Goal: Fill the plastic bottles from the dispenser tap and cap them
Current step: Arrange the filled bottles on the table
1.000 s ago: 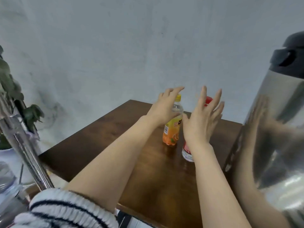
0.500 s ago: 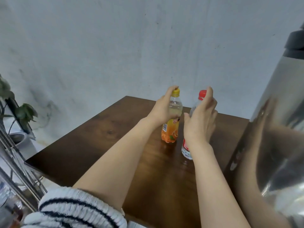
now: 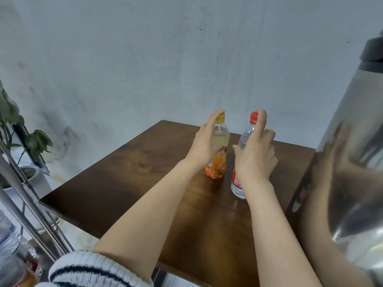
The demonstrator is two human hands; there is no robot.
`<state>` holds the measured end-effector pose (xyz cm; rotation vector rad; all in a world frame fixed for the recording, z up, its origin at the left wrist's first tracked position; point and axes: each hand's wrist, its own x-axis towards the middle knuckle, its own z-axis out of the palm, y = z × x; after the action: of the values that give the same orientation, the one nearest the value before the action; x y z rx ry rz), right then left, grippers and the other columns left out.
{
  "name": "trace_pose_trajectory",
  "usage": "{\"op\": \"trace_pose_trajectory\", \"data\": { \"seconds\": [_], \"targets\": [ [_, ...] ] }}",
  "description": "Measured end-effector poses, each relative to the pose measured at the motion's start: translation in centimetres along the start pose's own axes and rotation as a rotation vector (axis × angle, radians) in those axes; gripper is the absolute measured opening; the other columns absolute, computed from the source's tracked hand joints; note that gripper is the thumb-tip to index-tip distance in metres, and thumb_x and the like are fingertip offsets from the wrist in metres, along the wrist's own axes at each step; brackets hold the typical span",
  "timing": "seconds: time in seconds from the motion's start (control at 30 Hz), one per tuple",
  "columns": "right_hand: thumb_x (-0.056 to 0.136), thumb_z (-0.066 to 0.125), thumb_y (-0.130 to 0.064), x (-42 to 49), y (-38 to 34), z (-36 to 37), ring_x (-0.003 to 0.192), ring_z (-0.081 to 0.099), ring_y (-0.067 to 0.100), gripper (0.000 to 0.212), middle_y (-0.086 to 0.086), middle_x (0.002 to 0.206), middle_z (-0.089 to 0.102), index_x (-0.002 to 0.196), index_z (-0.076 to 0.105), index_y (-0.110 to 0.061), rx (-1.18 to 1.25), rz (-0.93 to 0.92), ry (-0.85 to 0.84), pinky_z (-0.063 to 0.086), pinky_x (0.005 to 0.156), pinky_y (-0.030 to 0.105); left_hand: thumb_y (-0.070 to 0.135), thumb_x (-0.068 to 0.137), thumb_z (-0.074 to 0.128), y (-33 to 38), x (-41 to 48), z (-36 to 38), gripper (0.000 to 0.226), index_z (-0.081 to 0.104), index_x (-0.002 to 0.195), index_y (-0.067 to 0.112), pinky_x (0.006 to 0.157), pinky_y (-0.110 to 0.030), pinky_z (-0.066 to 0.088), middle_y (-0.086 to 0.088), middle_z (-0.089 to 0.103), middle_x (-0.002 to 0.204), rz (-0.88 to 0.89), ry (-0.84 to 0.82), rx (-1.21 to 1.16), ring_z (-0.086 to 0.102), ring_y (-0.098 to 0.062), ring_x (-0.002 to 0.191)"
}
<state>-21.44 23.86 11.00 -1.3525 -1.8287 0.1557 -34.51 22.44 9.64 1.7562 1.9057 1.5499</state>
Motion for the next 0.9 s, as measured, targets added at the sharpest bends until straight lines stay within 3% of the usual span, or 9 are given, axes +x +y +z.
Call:
{"op": "trace_pose_trajectory", "data": {
  "seconds": [0.17,0.3,0.53,0.67,0.8,0.9],
  "targets": [
    [0.086,0.073,-0.018,-1.6,-0.4,-0.6,0.106,0.059,0.033,0.083,0.012,0.125,0.045,0.139,0.011,-0.034,0.026,-0.161,0.006,0.040,0.064,0.035,0.002,0.080,0.077,-0.7,-2.9,-0.3,0.086,0.033,0.145,0.036,0.091,-0.005,0.037,0.001,0.050,0.132,0.038,0.142,-0.004,0.049,0.002,0.112],
    [0.085,0.076,-0.020,-3.1,-0.4,-1.4,0.110,0.058,0.028,0.085,0.009,0.127,0.046,0.141,0.014,-0.035,0.069,-0.259,-0.005,0.052,0.071,0.038,-0.001,0.081,0.074,0.0,-5.9,-1.0,0.087,0.032,0.143,0.042,0.093,0.003,0.028,0.006,0.044,0.137,0.036,0.229,0.018,0.035,0.024,0.116],
    [0.081,0.079,-0.022,-7.2,-0.8,-2.8,0.113,0.060,0.028,0.087,0.011,0.135,0.047,0.139,0.016,-0.038,0.124,-0.396,-0.020,0.056,0.074,0.039,0.003,0.086,0.072,2.7,-12.0,-3.7,0.081,0.031,0.144,0.043,0.100,0.001,0.027,0.005,0.041,0.147,0.002,0.293,0.054,0.037,0.011,0.125],
    [0.081,0.080,-0.023,-9.8,-1.4,-4.0,0.112,0.060,0.027,0.089,0.010,0.137,0.046,0.140,0.015,-0.039,0.160,-0.452,-0.045,0.055,0.074,0.036,0.005,0.086,0.073,4.1,-15.2,-5.5,0.082,0.028,0.136,0.053,0.094,0.007,0.025,0.007,0.041,0.148,-0.018,0.329,0.084,0.032,0.024,0.120],
    [0.079,0.082,-0.020,-12.8,-2.4,-5.4,0.109,0.061,0.026,0.093,0.009,0.134,0.047,0.141,0.016,-0.040,0.216,-0.528,-0.085,0.050,0.067,0.031,0.008,0.085,0.075,5.2,-18.5,-7.2,0.089,0.024,0.130,0.065,0.092,0.007,0.025,0.010,0.040,0.147,-0.048,0.365,0.135,0.032,0.024,0.120],
    [0.077,0.083,-0.020,-15.2,-3.2,-6.4,0.109,0.061,0.024,0.096,0.008,0.133,0.047,0.143,0.017,-0.041,0.240,-0.594,-0.107,0.053,0.066,0.032,0.005,0.084,0.076,6.2,-21.4,-8.6,0.090,0.025,0.133,0.060,0.092,0.006,0.025,0.009,0.041,0.144,-0.048,0.382,0.154,0.031,0.026,0.120]
  ]
}}
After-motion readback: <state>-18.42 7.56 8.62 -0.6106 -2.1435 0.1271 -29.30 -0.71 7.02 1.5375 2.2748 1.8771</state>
